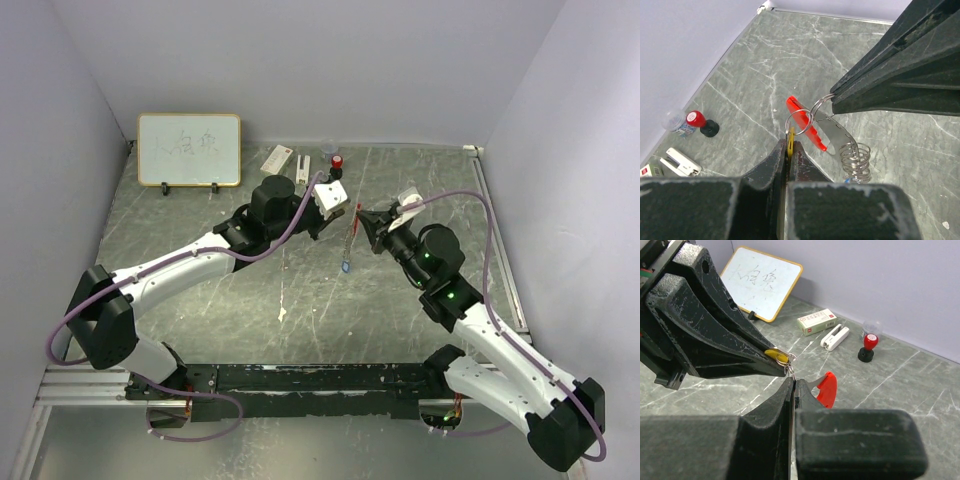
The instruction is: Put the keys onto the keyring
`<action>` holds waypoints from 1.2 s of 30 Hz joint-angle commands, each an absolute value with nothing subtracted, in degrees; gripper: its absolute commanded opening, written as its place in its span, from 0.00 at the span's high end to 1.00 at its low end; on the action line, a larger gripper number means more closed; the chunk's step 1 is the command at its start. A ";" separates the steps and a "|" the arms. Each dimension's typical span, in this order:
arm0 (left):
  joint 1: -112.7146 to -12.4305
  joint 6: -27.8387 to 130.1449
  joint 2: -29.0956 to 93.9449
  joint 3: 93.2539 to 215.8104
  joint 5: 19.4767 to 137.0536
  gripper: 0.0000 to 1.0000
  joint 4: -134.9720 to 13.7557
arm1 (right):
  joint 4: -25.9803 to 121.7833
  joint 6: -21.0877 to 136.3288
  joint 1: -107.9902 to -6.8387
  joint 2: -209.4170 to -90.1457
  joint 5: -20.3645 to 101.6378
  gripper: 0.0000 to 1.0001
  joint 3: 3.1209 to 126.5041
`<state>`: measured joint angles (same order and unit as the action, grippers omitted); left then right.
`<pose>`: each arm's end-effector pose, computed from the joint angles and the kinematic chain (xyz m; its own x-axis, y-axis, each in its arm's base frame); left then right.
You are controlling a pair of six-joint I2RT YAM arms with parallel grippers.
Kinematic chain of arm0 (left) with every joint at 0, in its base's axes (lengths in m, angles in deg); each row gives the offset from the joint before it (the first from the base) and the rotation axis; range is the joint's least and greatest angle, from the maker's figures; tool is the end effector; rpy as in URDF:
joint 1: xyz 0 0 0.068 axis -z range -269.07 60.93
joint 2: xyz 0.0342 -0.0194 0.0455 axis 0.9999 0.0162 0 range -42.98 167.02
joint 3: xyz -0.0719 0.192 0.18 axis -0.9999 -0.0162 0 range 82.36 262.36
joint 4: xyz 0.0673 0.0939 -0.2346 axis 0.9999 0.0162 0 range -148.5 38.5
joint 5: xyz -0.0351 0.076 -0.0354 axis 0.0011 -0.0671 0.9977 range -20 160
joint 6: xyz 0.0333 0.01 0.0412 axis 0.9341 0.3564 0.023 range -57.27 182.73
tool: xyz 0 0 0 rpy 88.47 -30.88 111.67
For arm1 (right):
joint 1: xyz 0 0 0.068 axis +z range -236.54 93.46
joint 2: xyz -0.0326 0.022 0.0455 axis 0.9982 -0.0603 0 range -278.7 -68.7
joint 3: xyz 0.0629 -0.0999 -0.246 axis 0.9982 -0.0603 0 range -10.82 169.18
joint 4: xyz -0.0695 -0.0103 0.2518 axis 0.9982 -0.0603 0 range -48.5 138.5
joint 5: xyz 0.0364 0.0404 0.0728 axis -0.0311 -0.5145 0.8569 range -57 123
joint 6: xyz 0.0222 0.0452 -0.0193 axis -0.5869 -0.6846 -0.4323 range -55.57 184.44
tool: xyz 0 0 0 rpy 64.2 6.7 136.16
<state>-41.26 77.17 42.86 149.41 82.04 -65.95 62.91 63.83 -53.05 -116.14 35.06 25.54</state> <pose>0.2355 -0.2708 0.3333 0.0870 0.2672 -0.9597 0.8677 0.4529 0.2048 0.1684 0.1128 0.3262 0.0425 0.0406 -0.9983 -0.5819 0.8132 0.0083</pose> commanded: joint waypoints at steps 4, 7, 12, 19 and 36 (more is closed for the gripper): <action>-42.26 76.20 43.13 148.55 81.12 0.93 -66.33 | 75.88 59.96 -53.02 -114.84 31.70 1.00 20.94; -42.28 75.94 43.47 148.48 81.74 0.93 -66.42 | 79.61 58.22 -53.05 -114.56 30.98 1.00 19.43; -42.29 75.25 43.89 148.37 83.47 0.93 -66.89 | 83.20 57.16 -53.05 -115.01 30.05 1.00 18.90; -42.23 74.43 43.93 148.33 85.00 0.93 -67.55 | 88.63 55.04 -53.05 -116.25 29.74 1.00 17.62; -42.00 73.58 44.86 149.44 88.40 0.93 -68.22 | 101.29 48.98 -53.03 -119.94 27.73 1.00 13.76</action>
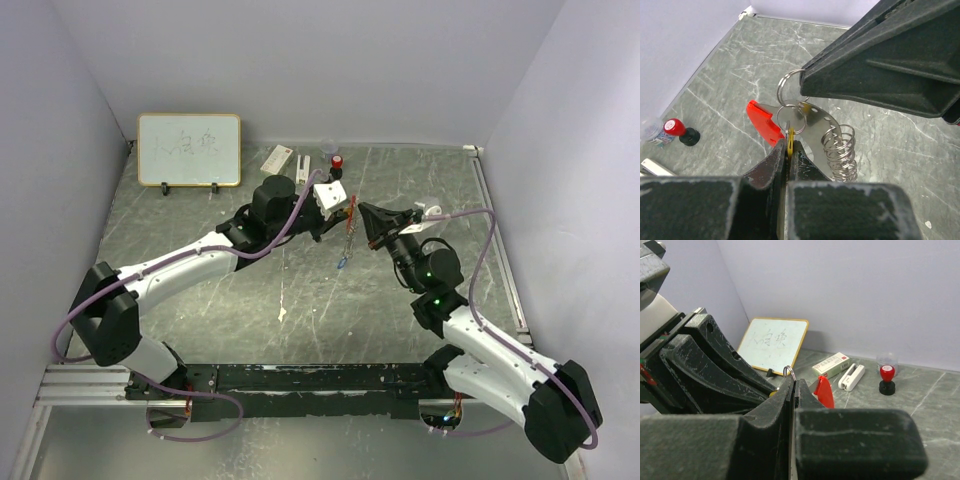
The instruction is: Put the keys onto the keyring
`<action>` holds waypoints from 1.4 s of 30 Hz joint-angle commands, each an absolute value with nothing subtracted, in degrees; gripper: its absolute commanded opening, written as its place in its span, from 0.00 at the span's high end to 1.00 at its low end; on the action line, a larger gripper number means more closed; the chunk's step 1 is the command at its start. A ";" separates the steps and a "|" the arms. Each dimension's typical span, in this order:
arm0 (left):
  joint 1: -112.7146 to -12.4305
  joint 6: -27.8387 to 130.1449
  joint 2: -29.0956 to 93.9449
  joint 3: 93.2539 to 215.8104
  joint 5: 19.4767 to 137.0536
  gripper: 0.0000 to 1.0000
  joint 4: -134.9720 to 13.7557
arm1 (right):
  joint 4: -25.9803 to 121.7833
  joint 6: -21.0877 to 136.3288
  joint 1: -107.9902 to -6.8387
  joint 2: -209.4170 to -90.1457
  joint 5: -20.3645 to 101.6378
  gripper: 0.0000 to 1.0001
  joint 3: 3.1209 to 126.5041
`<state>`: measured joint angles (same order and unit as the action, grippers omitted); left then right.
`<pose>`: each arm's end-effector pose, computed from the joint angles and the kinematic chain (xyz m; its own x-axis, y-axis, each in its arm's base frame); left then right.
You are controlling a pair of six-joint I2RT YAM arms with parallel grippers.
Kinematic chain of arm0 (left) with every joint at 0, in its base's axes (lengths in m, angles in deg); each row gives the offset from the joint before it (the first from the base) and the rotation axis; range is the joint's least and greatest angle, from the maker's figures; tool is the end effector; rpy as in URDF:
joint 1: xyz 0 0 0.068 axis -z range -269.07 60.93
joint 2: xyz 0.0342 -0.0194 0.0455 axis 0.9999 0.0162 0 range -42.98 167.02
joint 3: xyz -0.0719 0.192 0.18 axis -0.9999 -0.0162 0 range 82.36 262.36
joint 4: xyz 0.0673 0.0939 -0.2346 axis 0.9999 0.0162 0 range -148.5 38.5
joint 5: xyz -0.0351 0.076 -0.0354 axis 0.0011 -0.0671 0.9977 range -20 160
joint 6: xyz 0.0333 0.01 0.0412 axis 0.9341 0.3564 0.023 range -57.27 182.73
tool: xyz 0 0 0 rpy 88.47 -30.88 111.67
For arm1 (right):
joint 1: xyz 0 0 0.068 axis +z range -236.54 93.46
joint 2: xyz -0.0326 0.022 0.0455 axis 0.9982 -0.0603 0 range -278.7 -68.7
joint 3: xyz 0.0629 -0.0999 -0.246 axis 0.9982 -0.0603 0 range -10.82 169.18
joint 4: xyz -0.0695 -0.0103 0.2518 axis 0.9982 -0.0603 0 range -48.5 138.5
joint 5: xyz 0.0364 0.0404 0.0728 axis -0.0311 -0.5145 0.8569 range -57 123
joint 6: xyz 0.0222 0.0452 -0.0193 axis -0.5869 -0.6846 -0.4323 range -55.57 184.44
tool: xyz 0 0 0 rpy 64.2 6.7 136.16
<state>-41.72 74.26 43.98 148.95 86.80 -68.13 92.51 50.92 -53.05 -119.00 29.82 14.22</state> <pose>0.2382 -0.2738 0.3279 0.0554 0.2223 -0.9734 0.9037 0.4034 0.1436 0.1698 0.1098 0.3016 0.1423 0.3738 -0.9165 -0.5558 0.7964 0.2385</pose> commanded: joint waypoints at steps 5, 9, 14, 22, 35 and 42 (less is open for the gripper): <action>-41.85 73.66 45.33 150.05 88.40 0.93 -67.85 | 104.52 47.78 -53.06 -122.15 28.05 1.00 13.80; -41.87 73.86 44.83 149.90 87.51 0.93 -67.83 | 104.57 47.94 -53.03 -122.38 28.06 1.00 13.85; -41.85 74.68 44.53 150.74 86.01 0.93 -66.76 | 103.02 48.23 -53.05 -121.92 28.68 1.00 14.31; -41.88 78.84 42.70 154.21 80.92 0.93 -62.45 | 96.72 49.57 -53.03 -119.62 30.47 1.00 15.02; -41.99 82.11 43.15 157.86 82.42 0.93 -59.75 | 93.41 50.70 -53.04 -118.90 31.30 1.00 14.91; -42.02 84.07 43.80 158.78 84.76 0.93 -56.97 | 93.44 50.99 -53.05 -119.61 31.39 1.00 15.85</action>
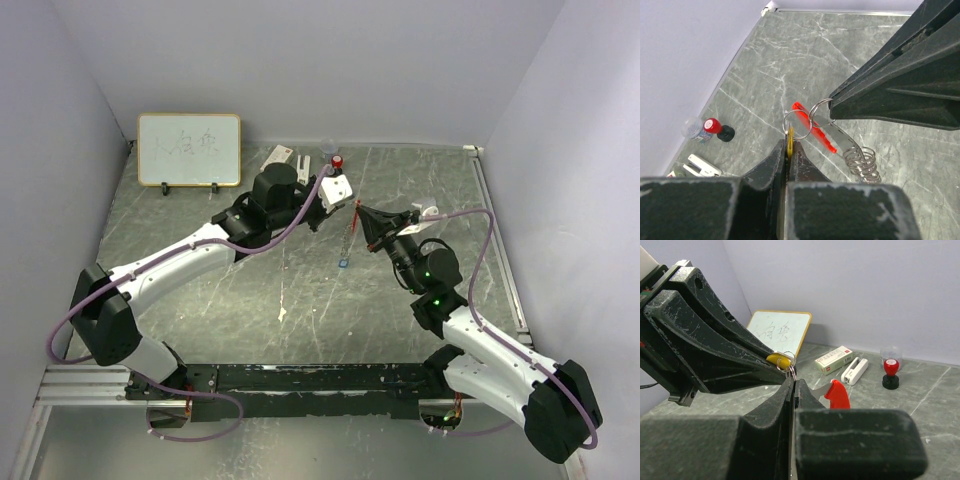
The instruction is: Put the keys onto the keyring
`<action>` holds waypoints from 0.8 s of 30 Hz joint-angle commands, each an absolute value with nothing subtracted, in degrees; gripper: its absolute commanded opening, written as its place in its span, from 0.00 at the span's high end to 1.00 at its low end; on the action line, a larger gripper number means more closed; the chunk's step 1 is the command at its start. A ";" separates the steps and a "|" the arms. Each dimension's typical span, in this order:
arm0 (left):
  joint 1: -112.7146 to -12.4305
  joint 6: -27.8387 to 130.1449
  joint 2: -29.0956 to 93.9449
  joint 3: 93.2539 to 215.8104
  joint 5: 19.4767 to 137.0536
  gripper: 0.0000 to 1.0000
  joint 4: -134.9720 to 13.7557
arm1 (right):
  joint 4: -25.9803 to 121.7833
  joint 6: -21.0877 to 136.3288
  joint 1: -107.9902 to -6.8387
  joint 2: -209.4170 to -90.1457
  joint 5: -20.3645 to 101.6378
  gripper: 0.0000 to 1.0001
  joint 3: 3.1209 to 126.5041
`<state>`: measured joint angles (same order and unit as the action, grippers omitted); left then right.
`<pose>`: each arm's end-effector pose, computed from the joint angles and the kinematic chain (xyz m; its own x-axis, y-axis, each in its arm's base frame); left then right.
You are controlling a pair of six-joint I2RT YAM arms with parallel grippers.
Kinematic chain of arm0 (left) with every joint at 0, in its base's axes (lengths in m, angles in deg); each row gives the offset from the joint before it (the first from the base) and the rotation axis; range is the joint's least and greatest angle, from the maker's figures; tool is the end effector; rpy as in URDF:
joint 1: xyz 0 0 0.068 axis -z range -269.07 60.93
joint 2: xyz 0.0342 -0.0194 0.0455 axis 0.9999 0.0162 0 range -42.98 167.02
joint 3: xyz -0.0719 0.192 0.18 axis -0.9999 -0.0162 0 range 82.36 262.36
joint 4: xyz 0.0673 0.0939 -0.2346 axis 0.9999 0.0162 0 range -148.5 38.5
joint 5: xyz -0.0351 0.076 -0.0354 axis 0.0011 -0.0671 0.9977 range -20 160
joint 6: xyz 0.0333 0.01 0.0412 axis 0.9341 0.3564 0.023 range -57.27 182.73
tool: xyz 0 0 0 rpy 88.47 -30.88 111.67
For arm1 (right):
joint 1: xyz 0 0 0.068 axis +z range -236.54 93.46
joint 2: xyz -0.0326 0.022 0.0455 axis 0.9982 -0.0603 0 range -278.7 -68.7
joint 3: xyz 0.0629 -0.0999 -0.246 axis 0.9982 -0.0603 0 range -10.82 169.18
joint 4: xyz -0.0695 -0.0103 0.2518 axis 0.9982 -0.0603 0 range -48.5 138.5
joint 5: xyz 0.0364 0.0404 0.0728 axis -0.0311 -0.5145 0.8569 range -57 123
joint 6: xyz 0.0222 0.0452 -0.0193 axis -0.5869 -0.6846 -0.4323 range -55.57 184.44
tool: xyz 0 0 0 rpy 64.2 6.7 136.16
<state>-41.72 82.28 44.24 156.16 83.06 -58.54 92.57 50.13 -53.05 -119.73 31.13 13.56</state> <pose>0.2415 -0.2740 0.3535 0.1418 0.3273 -0.9342 0.8681 0.4125 0.2763 0.1711 0.1117 0.2954 0.1123 0.3702 -0.9221 -0.5710 0.7835 0.2451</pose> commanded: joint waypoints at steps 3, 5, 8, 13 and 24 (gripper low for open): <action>-42.00 84.11 44.27 159.00 84.77 0.93 -56.08 | 94.03 50.82 -53.05 -119.96 31.84 1.00 16.19; -42.03 83.88 44.67 158.73 84.73 0.93 -55.66 | 94.55 50.86 -53.04 -119.75 31.94 1.00 16.25; -42.00 83.29 44.70 157.50 84.46 0.93 -56.28 | 94.79 50.90 -53.05 -118.71 31.84 1.00 16.37; -42.04 82.60 45.71 156.95 85.78 0.93 -56.34 | 93.92 51.75 -53.06 -117.72 31.32 1.00 17.04; -41.93 82.63 46.78 157.82 88.10 0.93 -55.21 | 94.97 51.86 -53.05 -119.31 31.15 1.00 17.30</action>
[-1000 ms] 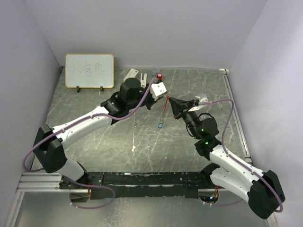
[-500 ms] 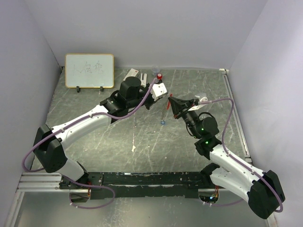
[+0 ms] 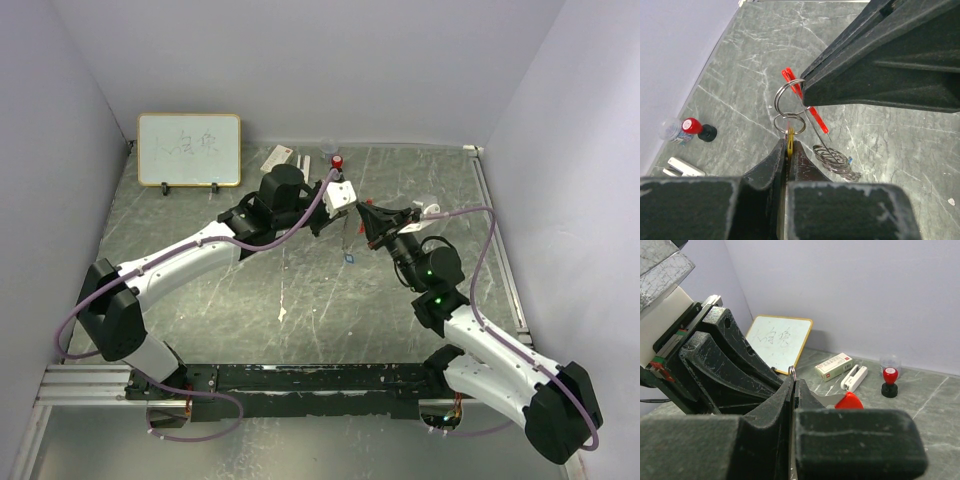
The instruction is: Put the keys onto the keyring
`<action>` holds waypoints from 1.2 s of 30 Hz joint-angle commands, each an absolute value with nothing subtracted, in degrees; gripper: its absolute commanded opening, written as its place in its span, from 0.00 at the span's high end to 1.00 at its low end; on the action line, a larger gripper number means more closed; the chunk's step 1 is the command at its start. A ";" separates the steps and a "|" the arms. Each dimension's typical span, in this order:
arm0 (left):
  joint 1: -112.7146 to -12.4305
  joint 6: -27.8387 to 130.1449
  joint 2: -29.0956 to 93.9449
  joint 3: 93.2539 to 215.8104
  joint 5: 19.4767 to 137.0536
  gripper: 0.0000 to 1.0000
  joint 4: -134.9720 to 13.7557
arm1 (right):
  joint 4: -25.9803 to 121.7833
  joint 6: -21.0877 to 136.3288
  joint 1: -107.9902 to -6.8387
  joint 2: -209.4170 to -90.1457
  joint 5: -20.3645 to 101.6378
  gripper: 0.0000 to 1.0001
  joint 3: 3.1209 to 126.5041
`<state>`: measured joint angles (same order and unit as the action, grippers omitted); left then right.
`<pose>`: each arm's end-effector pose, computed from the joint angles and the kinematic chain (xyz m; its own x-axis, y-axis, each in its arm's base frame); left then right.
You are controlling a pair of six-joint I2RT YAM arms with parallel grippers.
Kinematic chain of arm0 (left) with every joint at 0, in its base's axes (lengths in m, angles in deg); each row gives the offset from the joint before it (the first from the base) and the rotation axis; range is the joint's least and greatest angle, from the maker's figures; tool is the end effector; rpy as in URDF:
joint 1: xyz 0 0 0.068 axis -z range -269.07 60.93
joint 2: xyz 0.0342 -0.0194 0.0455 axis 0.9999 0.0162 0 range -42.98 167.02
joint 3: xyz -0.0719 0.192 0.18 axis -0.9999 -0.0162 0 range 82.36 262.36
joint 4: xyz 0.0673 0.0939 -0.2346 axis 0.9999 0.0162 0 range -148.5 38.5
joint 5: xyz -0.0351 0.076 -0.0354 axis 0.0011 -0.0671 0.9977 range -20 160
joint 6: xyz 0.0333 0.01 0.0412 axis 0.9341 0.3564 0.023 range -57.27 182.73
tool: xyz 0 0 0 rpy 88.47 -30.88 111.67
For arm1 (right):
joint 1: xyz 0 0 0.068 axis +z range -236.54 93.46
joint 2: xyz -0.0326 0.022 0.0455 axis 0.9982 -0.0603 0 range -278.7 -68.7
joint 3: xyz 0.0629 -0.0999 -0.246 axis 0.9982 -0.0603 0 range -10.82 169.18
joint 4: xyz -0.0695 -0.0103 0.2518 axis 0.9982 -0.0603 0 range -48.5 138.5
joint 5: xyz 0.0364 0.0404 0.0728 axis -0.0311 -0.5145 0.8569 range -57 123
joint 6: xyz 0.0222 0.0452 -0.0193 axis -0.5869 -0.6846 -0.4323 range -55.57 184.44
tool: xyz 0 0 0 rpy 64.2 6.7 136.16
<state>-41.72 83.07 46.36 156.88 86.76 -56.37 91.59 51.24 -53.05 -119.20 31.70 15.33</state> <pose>0.2449 -0.2810 0.3413 0.1245 0.3562 -0.9261 0.9043 0.3434 0.2536 0.1704 0.1117 0.3061 0.1392 0.3656 -0.9203 -0.5809 0.7828 0.2231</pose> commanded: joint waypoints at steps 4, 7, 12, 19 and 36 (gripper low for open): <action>-41.86 83.17 46.77 158.17 88.97 0.93 -54.53 | 94.45 52.14 -53.06 -120.03 31.06 1.00 17.85; -41.83 83.67 47.08 158.74 88.96 0.93 -53.76 | 93.75 52.50 -53.06 -120.85 31.31 1.00 18.45; -41.79 84.38 46.88 159.81 88.45 0.93 -52.52 | 92.96 52.99 -53.05 -121.81 32.13 1.00 19.07; -41.85 85.34 46.55 161.38 85.34 0.93 -51.10 | 89.51 54.51 -53.05 -121.90 33.43 1.00 19.93; -41.83 86.36 48.01 163.86 83.66 0.93 -48.84 | 85.78 56.61 -53.05 -118.54 33.88 1.00 18.79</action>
